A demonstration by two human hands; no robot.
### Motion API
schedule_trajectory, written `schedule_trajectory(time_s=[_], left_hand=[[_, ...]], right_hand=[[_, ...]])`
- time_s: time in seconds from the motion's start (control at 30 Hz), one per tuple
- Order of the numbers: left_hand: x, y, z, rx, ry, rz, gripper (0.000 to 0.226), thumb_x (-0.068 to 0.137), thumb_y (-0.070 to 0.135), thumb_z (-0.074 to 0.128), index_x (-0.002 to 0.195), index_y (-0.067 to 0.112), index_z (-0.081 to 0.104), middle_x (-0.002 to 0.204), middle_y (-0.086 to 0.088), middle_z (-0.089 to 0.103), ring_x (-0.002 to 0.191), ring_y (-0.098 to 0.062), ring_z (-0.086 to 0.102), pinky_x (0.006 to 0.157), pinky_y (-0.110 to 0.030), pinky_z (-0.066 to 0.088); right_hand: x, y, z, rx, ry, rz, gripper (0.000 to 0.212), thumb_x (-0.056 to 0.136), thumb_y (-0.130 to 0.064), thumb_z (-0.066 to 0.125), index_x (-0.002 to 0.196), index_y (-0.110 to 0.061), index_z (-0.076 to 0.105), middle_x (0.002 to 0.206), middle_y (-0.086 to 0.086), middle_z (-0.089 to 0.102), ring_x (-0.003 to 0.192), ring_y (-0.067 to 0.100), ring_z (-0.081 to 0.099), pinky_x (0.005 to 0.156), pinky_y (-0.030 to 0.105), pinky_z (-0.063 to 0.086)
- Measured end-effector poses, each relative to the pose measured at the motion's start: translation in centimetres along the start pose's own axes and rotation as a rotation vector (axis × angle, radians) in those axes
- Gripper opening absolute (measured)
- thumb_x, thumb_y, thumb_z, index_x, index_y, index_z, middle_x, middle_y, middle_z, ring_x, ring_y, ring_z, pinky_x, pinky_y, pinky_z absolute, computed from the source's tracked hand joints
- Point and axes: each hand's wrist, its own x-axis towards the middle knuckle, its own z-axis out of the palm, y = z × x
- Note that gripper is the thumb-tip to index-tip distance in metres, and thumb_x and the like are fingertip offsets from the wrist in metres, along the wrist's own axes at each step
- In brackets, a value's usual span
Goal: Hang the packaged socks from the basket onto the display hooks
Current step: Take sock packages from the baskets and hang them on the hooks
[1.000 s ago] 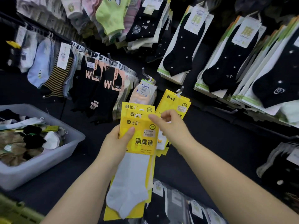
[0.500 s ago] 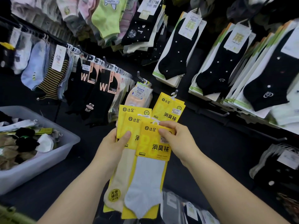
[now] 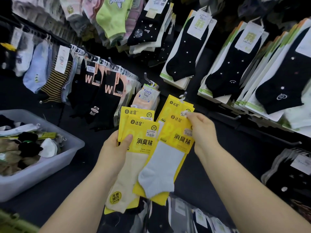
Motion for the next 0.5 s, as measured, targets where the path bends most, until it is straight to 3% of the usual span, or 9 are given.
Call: schedule_trajectory(time_s=[0.13,0.23,0.33,0.4,0.5], left_hand=[[0.0,-0.2,0.0,0.029,0.057,0.015,0.014,0.098,0.026,0.050,0.097,0.028,0.064,0.097,0.002,0.073,0.092,-0.020,0.069,0.085,-0.045,0.054],[0.1,-0.4,0.0,0.063,0.095,0.049,0.016,0.098,0.026,0.049,0.091,0.029,0.062,0.091,0.004,0.073,0.086,-0.016,0.068,0.068,-0.030,0.051],[0.1,-0.5,0.0,0.068,0.092,0.058,0.016,0.098,0.025,0.050,0.089,0.029,0.062,0.088,0.006,0.072,0.083,-0.012,0.068,0.063,-0.025,0.046],[0.2,-0.7,0.1,0.061,0.080,0.048,0.015,0.097,0.025,0.051,0.089,0.029,0.063,0.088,0.005,0.073,0.084,-0.013,0.068,0.065,-0.026,0.048],[0.2,-0.9,0.1,0.036,0.065,0.020,0.013,0.096,0.026,0.053,0.089,0.029,0.064,0.087,0.005,0.074,0.084,-0.015,0.069,0.070,-0.030,0.051]], right_hand=[[3.9,-2.1,1.3,-0.006,0.098,-0.117,0.019,0.090,-0.013,0.059,0.075,-0.020,0.068,0.077,0.007,0.064,0.069,0.022,0.056,0.061,0.030,0.050],[6.4,-2.6,2.9,-0.041,0.114,-0.130,0.016,0.089,-0.011,0.059,0.080,-0.016,0.071,0.077,0.004,0.064,0.060,0.017,0.056,0.056,0.026,0.048],[7.9,-1.8,3.5,-0.133,0.172,-0.088,0.015,0.091,-0.013,0.058,0.088,-0.015,0.072,0.078,0.002,0.067,0.051,0.012,0.056,0.051,0.025,0.052],[8.4,-1.2,3.5,-0.123,0.207,-0.065,0.013,0.091,-0.013,0.060,0.089,-0.016,0.073,0.091,0.007,0.070,0.057,0.015,0.060,0.051,0.026,0.053],[7.3,-0.7,3.4,-0.272,0.355,-0.128,0.014,0.089,-0.016,0.063,0.101,-0.023,0.063,0.120,0.007,0.056,0.096,0.020,0.059,0.070,0.030,0.051]])
